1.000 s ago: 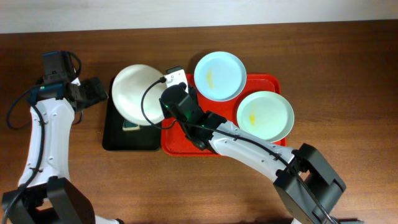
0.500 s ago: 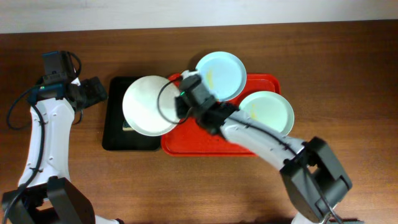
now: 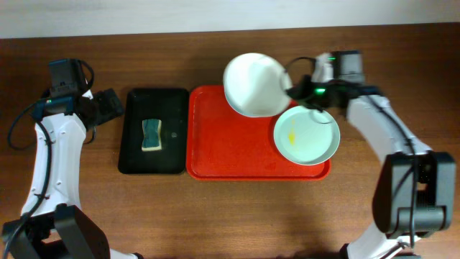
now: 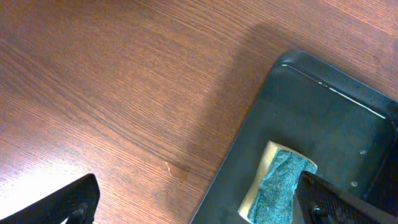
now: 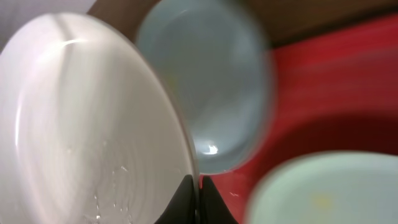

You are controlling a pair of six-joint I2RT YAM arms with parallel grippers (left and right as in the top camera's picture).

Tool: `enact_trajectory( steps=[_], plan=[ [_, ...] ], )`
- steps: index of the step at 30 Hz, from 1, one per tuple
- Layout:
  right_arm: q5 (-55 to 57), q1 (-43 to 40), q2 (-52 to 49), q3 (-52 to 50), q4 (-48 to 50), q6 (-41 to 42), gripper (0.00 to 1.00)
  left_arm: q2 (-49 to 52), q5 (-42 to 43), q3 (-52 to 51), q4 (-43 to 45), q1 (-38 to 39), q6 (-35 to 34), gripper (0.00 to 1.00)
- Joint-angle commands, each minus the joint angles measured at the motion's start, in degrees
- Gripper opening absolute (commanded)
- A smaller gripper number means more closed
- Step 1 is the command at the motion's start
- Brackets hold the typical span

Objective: Clean dirty plates on tray and stack at the side
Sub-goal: 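Carry the white plate right and set it on the table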

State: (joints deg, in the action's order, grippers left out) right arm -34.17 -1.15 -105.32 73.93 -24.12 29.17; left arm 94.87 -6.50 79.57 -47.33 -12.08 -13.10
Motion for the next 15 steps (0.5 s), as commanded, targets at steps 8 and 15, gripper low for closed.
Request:
enact_trajectory(
  steps=[8, 15],
  plan=[
    [-4.2, -24.3, 1.8, 0.5, -14.2, -6.5, 0.04, -0.1, -0.7, 0.4, 0.1, -0.1, -0.6, 0.99],
    [3.1, -35.9, 1.8, 0.5, -21.7, -6.5, 0.04, -0.1, -0.7, 0.4, 0.1, -0.1, -0.6, 1.00]
  ],
)
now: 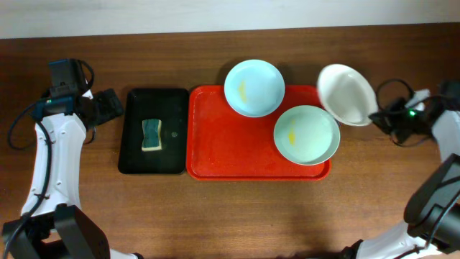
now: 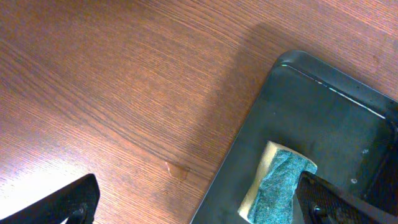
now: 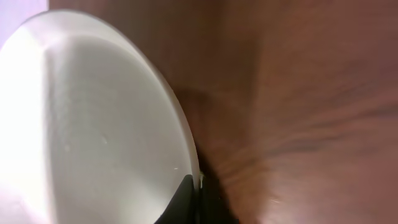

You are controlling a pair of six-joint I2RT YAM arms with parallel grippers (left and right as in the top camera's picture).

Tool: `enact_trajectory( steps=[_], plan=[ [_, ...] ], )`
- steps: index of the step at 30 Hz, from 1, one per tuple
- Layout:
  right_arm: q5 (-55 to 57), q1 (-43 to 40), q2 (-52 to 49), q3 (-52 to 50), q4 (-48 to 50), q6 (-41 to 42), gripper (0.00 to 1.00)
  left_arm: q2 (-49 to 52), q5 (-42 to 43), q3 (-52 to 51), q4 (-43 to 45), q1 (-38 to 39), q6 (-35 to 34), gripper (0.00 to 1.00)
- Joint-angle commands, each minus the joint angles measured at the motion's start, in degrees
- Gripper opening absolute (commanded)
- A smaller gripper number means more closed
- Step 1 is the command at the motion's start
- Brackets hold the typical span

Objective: Clean dirty plates on tray and stack at the side
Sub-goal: 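Carry the white plate right and set it on the table, then move the right gripper back to the light-blue plate rim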

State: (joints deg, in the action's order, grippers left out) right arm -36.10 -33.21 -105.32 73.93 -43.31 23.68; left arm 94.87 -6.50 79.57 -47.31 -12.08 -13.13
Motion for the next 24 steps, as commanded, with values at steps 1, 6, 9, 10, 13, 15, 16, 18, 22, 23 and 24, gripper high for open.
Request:
enact_trajectory(
  steps=[1, 6, 9, 10, 13, 15, 16, 18, 22, 23, 24],
  plan=[
    [8.5, -5.3, 1.8, 0.5, -4.4, -1.0, 0.04, -0.1, -0.7, 0.4, 0.1, -0.1, -0.5, 0.99],
    [28.2, -9.7, 1.8, 0.5, -10.6, -1.0, 0.04, -0.1, -0.7, 0.4, 0.1, -0.1, -0.5, 0.99],
    [32.6, -10.0, 1.8, 0.3, -11.2, -1.0, 0.04, -0.1, -0.7, 0.4, 0.1, -0.1, -0.5, 1.00],
    [32.5, -10.0, 1.8, 0.2, -11.1, -1.0, 0.04, -0.1, -0.7, 0.4, 0.1, -0.1, -0.5, 0.99],
    [32.5, -9.9, 1.8, 0.2, -11.1, -0.9, 0.04, -0.1, -0.7, 0.4, 0.1, -0.1, -0.5, 0.99],
    [32.2, -9.6, 1.8, 0.2, -10.9, -1.0, 0.04, -0.1, -0.7, 0.4, 0.1, -0.1, -0.5, 0.99],
    [32.2, -9.4, 1.8, -0.1, -10.6, -1.0, 0.04, -0.1, -0.7, 0.4, 0.1, -0.1, -0.5, 0.99],
    [32.3, -8.5, 1.8, -0.8, -9.7, -1.0, 0.04, -0.1, -0.7, 0.4, 0.1, -0.1, -0.5, 0.99],
    [32.3, -4.4, 1.7, -3.7, -5.5, -1.0, 0.04, -0.1, -0.7, 0.4, 0.1, -0.1, -0.5, 0.99],
    [32.3, -3.0, 1.7, -4.1, -4.4, -1.0, 0.04, -0.1, -0.7, 0.4, 0.1, -0.1, -0.5, 0.99],
    [32.3, -1.6, 1.7, -4.2, -3.9, -1.5, 0.04, -0.1, -0.7, 0.4, 0.1, -0.1, -0.5, 0.99]
  ],
)
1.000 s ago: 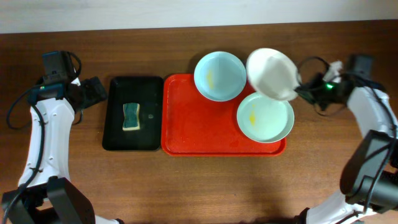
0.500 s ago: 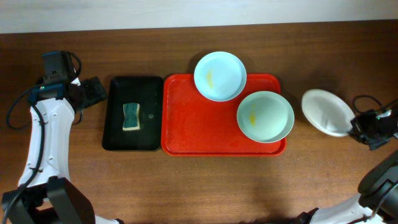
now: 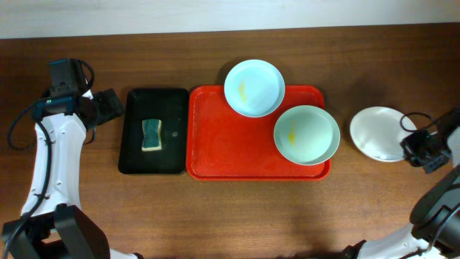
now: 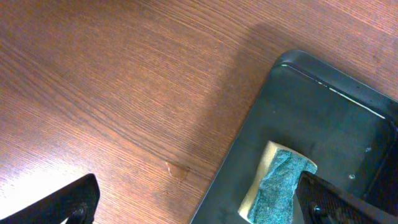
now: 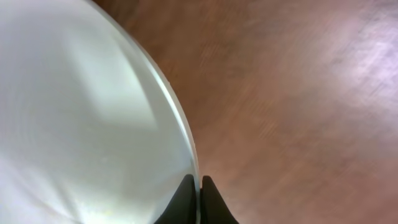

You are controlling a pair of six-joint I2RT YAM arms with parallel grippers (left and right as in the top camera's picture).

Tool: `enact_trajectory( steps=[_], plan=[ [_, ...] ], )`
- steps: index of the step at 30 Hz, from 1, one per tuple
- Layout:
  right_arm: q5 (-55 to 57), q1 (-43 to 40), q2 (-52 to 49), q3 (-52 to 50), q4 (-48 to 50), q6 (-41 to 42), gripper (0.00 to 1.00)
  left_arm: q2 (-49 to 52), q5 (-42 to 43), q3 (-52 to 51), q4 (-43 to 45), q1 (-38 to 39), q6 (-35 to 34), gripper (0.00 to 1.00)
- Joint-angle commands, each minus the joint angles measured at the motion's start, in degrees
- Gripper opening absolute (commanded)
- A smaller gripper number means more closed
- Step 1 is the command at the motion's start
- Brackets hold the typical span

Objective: Clean dirty plates on tray and stack at the side
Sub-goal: 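Move the right gripper back to the light-blue plate rim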

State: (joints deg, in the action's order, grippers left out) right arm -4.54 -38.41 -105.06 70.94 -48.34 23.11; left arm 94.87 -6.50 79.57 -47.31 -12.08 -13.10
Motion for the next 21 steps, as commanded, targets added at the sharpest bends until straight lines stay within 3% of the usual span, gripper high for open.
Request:
enact_trajectory(
  steps=[1, 8, 9, 10, 14, 17, 21],
  plan=[
    [0.7, 4.5, 1.5, -1.2, 1.4, -2.0, 0.04, -0.1, -0.7, 0.4, 0.1, -0.1, -0.6, 0.99],
    [0.7, 8.8, 1.5, -1.2, 2.2, -6.4, 0.05, -0.1, -0.7, 0.4, 0.1, -0.1, -0.6, 0.99],
    [0.8, 8.8, 1.5, -1.2, 2.1, -6.4, 0.12, -0.1, -0.7, 0.4, 0.1, -0.1, -0.6, 0.99],
    [0.8, 8.8, 1.5, -1.2, 2.2, -6.4, 0.25, -0.1, -0.7, 0.4, 0.1, -0.1, -0.6, 0.99],
    [0.8, 8.8, 1.5, -1.2, 2.1, -6.4, 0.32, -0.1, -0.7, 0.4, 0.1, -0.1, -0.6, 1.00],
    [0.7, 8.8, 1.5, -1.2, 1.6, -7.1, 0.52, -0.1, -0.7, 0.4, 0.1, -0.1, -0.6, 0.99],
    [0.0, 8.8, 1.5, 2.0, -1.2, -9.9, 0.53, -0.1, -0.7, 0.4, 0.1, -0.1, -0.6, 0.99]
  ],
)
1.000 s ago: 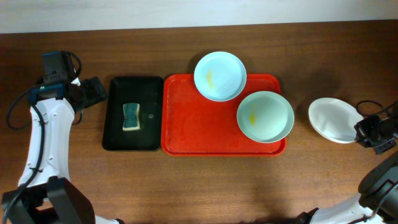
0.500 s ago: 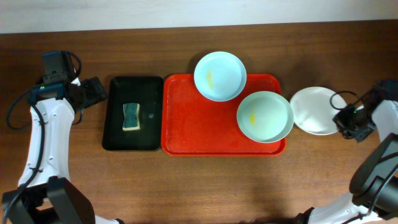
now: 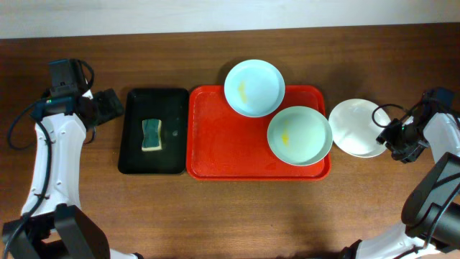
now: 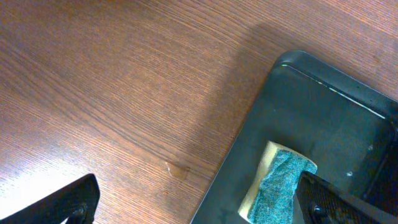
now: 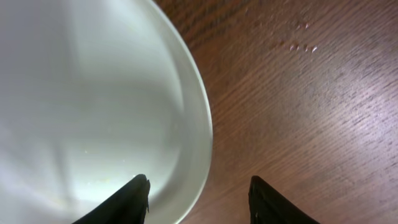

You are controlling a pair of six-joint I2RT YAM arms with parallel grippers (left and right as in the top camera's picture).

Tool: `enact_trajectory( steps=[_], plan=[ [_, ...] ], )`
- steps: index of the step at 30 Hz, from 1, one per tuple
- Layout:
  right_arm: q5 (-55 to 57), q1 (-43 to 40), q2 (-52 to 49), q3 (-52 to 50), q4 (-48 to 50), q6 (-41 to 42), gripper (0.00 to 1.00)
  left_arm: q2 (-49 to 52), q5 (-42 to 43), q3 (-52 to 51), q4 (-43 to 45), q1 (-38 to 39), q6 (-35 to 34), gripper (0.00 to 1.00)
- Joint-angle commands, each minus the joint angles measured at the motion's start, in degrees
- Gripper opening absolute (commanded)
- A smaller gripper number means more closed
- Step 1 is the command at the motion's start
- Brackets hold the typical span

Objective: Clean dirty plates on tray and stack at the side
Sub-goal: 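Move the right gripper back to the light-blue plate rim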

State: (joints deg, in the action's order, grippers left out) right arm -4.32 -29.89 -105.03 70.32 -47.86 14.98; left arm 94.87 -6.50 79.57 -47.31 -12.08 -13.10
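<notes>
Two pale blue plates with yellow smears rest on the red tray (image 3: 237, 155): one (image 3: 252, 87) at its far edge, the other (image 3: 299, 135) at its right end. A clean white plate (image 3: 357, 126) lies on the table just right of the tray. My right gripper (image 3: 394, 137) is open at that plate's right rim; in the right wrist view the gripper (image 5: 199, 190) straddles the edge of the white plate (image 5: 93, 106). My left gripper (image 3: 108, 106) is open and empty, left of the black tray (image 3: 136, 162). The green sponge (image 3: 152, 134) lies in that tray.
In the left wrist view the open left gripper (image 4: 199, 205) hangs over the black tray's corner (image 4: 323, 118), with the sponge (image 4: 280, 183) near its right finger. Bare wooden table lies in front of both trays and behind the white plate.
My right gripper has opened and let go of the white plate. The plate now lies a little further left, close against the tray. The near blue plate has shifted slightly left.
My right gripper first held the white plate tilted above the tray's far right corner. Then it held it right of the tray, then low over the table at the far right. Now the plate lies released beside the tray. The left arm stayed still.
</notes>
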Motion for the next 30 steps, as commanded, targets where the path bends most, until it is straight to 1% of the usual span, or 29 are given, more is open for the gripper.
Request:
enact_trajectory(
  steps=[1, 4, 5, 7, 9, 13, 15, 18, 22, 27, 30],
  plan=[
    [-0.5, 0.3, 1.4, 4.3, -2.8, -2.2, 0.53, -0.1, -0.7, 0.4, 0.1, -0.1, -0.6, 0.99],
    [-4.5, 2.1, 1.4, 10.7, -6.5, -8.6, 0.56, -0.1, -0.7, 0.4, 0.1, -0.1, -0.6, 0.99],
    [-6.3, 4.3, 1.4, 14.3, -8.5, -11.9, 0.59, -0.1, -0.7, 0.4, 0.1, -0.1, -0.6, 0.99],
    [-7.0, 7.5, 1.4, 16.9, -9.4, -12.2, 0.64, -0.1, -0.7, 0.4, 0.1, -0.1, -0.6, 0.99],
    [-9.6, 12.0, 1.4, 17.4, -8.6, -12.2, 0.68, -0.1, -0.7, 0.4, 0.1, -0.1, -0.6, 0.99],
    [-10.5, 20.5, 0.6, 17.2, -4.9, -11.9, 0.84, -0.1, -0.7, 0.4, 0.1, -0.1, -0.6, 0.99],
    [-10.5, 26.2, -0.3, 17.2, -1.0, -12.0, 1.00, -0.1, -0.7, 0.4, 0.1, -0.1, -0.6, 0.99],
    [-10.3, 32.2, -1.5, 17.2, 4.3, -12.0, 0.99, -0.1, -0.7, 0.4, 0.1, -0.1, -0.6, 0.99],
    [-9.5, 37.4, -3.2, 17.2, 10.4, -12.0, 0.99, -0.1, -0.7, 0.4, 0.1, -0.1, -0.6, 0.99],
    [-2.9, 40.3, -6.9, 17.2, 13.4, -11.8, 0.99, -0.1, -0.7, 0.4, 0.1, -0.1, -0.6, 0.99],
    [-2.1, 40.4, -11.0, 17.2, 15.9, -11.5, 0.99, -0.1, -0.7, 0.4, 0.1, -0.1, -0.6, 0.99]
  ],
)
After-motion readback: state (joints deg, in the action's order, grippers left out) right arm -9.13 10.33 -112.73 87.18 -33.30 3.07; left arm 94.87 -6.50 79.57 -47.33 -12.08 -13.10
